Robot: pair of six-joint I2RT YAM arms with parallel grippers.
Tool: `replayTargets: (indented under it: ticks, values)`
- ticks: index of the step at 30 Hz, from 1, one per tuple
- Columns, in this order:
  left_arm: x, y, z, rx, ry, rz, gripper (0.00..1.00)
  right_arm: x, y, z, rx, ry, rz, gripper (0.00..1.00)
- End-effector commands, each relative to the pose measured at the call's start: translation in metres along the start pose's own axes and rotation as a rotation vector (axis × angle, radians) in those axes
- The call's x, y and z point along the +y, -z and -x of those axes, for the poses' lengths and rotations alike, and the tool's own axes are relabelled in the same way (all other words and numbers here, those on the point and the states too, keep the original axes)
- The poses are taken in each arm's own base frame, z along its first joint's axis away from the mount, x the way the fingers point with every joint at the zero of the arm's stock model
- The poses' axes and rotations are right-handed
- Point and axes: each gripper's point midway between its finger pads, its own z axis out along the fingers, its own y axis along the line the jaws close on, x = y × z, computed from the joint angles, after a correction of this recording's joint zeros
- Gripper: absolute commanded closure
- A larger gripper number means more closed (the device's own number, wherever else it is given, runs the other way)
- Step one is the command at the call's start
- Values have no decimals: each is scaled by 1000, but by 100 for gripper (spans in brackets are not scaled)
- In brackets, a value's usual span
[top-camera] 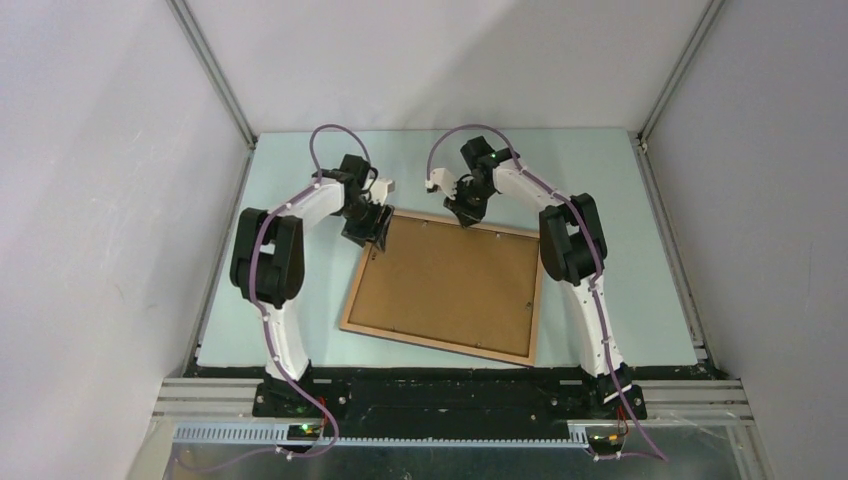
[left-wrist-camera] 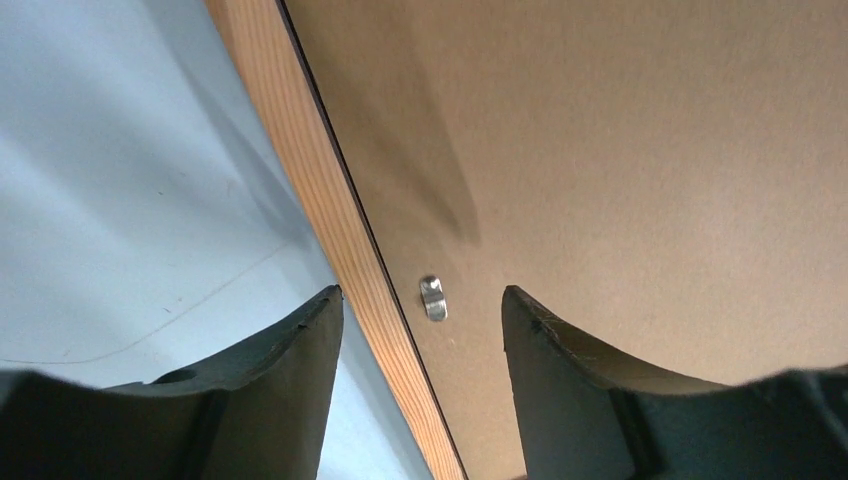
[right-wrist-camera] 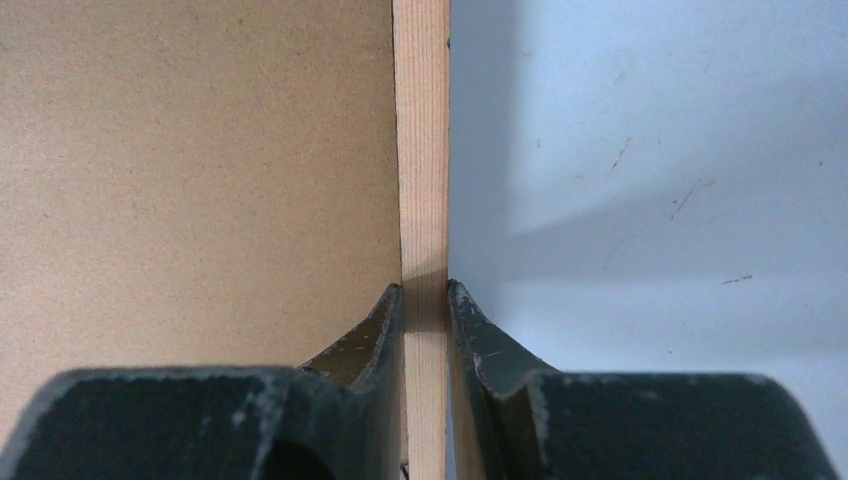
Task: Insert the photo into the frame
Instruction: Adjust the photo frame at the center of the board.
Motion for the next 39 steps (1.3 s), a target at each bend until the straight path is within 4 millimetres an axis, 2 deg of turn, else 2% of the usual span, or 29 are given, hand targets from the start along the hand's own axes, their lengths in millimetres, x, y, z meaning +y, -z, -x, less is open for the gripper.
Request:
replayTargets:
  ticks: [1,14,22,39]
  values:
    - [6,0,16,-31,8,46,37,30,7,12,-23,2,74,100]
    - [14,1,-11,17,-5,105,36,27,7,7,-12,-18,63,100]
    - [15,0,-7,13,-2,108,42,24,10,3,-10,-33,55,100]
    - [14,6,-15,13,-15,111,51,20,9,-3,5,-47,46,100]
